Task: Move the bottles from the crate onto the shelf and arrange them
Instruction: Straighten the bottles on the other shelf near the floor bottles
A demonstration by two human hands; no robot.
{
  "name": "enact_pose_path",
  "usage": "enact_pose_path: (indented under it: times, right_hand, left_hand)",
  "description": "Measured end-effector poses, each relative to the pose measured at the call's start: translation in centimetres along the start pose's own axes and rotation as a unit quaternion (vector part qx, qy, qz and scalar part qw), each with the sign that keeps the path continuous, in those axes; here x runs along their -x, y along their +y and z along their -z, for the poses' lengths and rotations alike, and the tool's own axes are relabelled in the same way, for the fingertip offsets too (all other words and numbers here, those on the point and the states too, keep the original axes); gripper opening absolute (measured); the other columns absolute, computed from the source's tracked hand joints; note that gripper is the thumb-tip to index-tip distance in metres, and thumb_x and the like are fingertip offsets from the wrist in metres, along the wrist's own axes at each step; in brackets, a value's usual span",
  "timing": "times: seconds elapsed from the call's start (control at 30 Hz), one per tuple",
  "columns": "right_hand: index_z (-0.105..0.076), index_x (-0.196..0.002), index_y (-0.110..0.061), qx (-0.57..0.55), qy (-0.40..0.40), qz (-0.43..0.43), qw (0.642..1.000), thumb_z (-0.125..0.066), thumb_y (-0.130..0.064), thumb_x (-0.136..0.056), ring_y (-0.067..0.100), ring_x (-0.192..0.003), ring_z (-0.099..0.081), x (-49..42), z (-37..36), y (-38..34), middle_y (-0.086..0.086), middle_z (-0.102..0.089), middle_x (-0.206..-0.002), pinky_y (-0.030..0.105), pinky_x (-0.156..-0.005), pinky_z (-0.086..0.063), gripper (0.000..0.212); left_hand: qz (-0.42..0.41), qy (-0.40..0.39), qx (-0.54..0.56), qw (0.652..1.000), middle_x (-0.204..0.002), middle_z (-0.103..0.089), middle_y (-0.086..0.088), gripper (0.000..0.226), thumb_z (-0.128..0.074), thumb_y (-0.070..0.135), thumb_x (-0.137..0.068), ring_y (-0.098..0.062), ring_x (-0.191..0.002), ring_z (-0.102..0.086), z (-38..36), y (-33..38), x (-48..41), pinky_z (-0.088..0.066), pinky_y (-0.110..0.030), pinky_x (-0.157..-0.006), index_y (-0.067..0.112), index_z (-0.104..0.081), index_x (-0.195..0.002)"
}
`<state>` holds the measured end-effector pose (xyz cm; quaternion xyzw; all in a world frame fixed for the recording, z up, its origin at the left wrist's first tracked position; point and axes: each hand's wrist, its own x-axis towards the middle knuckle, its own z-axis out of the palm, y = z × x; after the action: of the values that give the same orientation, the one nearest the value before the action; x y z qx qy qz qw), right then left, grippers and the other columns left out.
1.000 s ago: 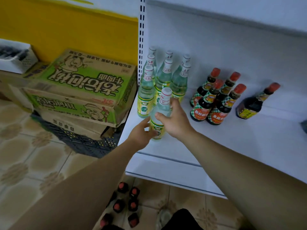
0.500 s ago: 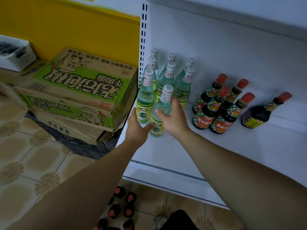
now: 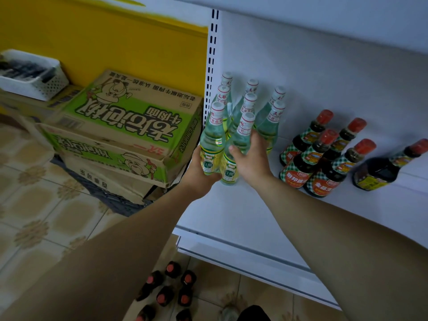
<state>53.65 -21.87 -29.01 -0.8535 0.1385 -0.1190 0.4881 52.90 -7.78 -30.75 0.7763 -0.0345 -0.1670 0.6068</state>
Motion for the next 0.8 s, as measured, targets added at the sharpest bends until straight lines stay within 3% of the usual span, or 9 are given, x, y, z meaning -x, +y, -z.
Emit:
enact_pose_path:
  times: [0.1, 0.2, 0.3, 0.4, 0.5, 0.6, 0.67, 0.73, 0.8]
  right_hand:
    - [-0.042, -0.134, -0.016, 0.011, -0.004, -0.008, 1.0, -0.067, -0.021, -0.086, 0.02, -0.12, -0.047, -0.4, 0.1, 0.2, 0.008, -0.041, -0.135, 0.026, -0.095, -0.036, 0.054]
    - [-0.037, -0.14, -0.019, 0.025, -0.019, -0.014, 0.999, -0.069, -0.027, -0.085, 0.02, -0.123, -0.047, -0.5, 0.4, 0.2, 0.006, -0.041, -0.14, 0.027, -0.097, -0.037, 0.064]
    - [-0.03, -0.145, -0.022, 0.027, -0.02, -0.028, 0.999, -0.073, -0.033, -0.08, 0.02, -0.13, -0.042, 0.6, 1.1, -0.2, 0.005, -0.037, -0.146, 0.029, -0.103, -0.035, 0.078]
    - [-0.037, -0.141, -0.024, 0.06, -0.015, -0.029, 0.998, -0.072, -0.044, -0.076, 0.02, -0.129, -0.042, 2.3, 1.8, -1.2, 0.005, -0.041, -0.142, 0.025, -0.101, -0.033, 0.076]
    - [-0.044, -0.134, -0.027, 0.088, -0.024, -0.036, 0.995, -0.061, -0.06, -0.07, 0.02, -0.126, -0.047, 4.3, 2.4, -3.0, 0.003, -0.048, -0.137, 0.028, -0.1, -0.038, 0.074]
    - [-0.046, -0.134, -0.025, 0.11, -0.022, -0.057, 0.992, -0.062, -0.05, -0.083, 0.02, -0.128, -0.043, 7.2, 2.6, -4.5, 0.003, -0.047, -0.138, 0.025, -0.095, -0.034, 0.059]
    - [-0.042, -0.139, -0.024, 0.124, -0.018, -0.079, 0.989, -0.059, -0.053, -0.085, 0.022, -0.131, -0.041, 9.4, 2.5, -5.2, 0.005, -0.042, -0.142, 0.026, -0.098, -0.034, 0.064]
    - [-0.034, -0.145, -0.021, 0.135, -0.029, -0.115, 0.984, -0.057, -0.056, -0.087, 0.023, -0.135, -0.037, 12.1, 2.1, -6.0, 0.005, -0.034, -0.149, 0.026, -0.098, -0.03, 0.072]
    - [-0.029, -0.148, -0.02, 0.14, -0.029, -0.132, 0.981, -0.055, -0.055, -0.088, 0.023, -0.138, -0.033, 14.7, 1.7, -6.5, 0.005, -0.029, -0.152, 0.026, -0.1, -0.028, 0.074]
  left_hand:
    - [0.028, -0.009, -0.029, 0.999, -0.126, -0.044, 0.01, 0.083, -0.064, 0.004, -0.086, -0.007, -0.106, -0.045, 0.7, 0.0, -0.4, -0.04, -0.016, -0.077, 0.021, -0.013, -0.149]
    - [0.03, -0.024, -0.06, 0.997, -0.115, -0.036, 0.012, 0.078, -0.062, 0.005, -0.088, -0.006, -0.104, -0.038, 1.5, 0.8, -0.3, -0.032, -0.007, -0.069, 0.018, -0.014, -0.148]
    - [0.031, -0.047, -0.098, 0.994, -0.12, -0.036, 0.013, 0.077, -0.062, 0.006, -0.088, -0.006, -0.107, -0.039, 2.7, 1.3, 0.4, -0.035, 0.0, -0.059, 0.015, -0.016, -0.148]
    - [0.058, -0.087, -0.181, 0.978, -0.149, -0.035, 0.005, 0.087, -0.068, 0.025, -0.085, -0.017, -0.117, -0.049, 4.8, 1.4, 1.3, -0.045, -0.021, -0.081, 0.024, -0.011, -0.151]
    - [0.063, -0.158, -0.252, 0.953, -0.15, -0.036, 0.0, 0.085, -0.067, 0.038, -0.084, -0.018, -0.104, -0.057, 7.1, 1.9, 2.8, -0.049, -0.03, -0.082, 0.033, -0.013, -0.15]
    - [0.054, -0.203, -0.291, 0.933, -0.149, -0.037, -0.002, 0.082, -0.065, 0.038, -0.086, -0.017, -0.098, -0.052, 9.1, 2.2, 4.6, -0.044, -0.03, -0.086, 0.032, -0.013, -0.15]
    - [0.067, -0.225, -0.289, 0.928, -0.147, -0.039, -0.005, 0.083, -0.065, 0.035, -0.087, -0.017, -0.096, -0.046, 10.0, 2.2, 6.2, -0.042, -0.03, -0.085, 0.031, -0.012, -0.15]
    - [0.073, -0.243, -0.298, 0.92, -0.153, -0.03, -0.005, 0.083, -0.064, 0.034, -0.088, -0.022, -0.103, -0.048, 10.8, 1.7, 8.1, -0.04, -0.029, -0.087, 0.03, -0.01, -0.151]
    - [0.06, -0.257, -0.328, 0.907, -0.157, -0.019, -0.001, 0.082, -0.063, 0.036, -0.089, -0.024, -0.127, -0.042, 11.5, 1.1, 10.2, -0.037, -0.026, -0.091, 0.029, -0.01, -0.151]
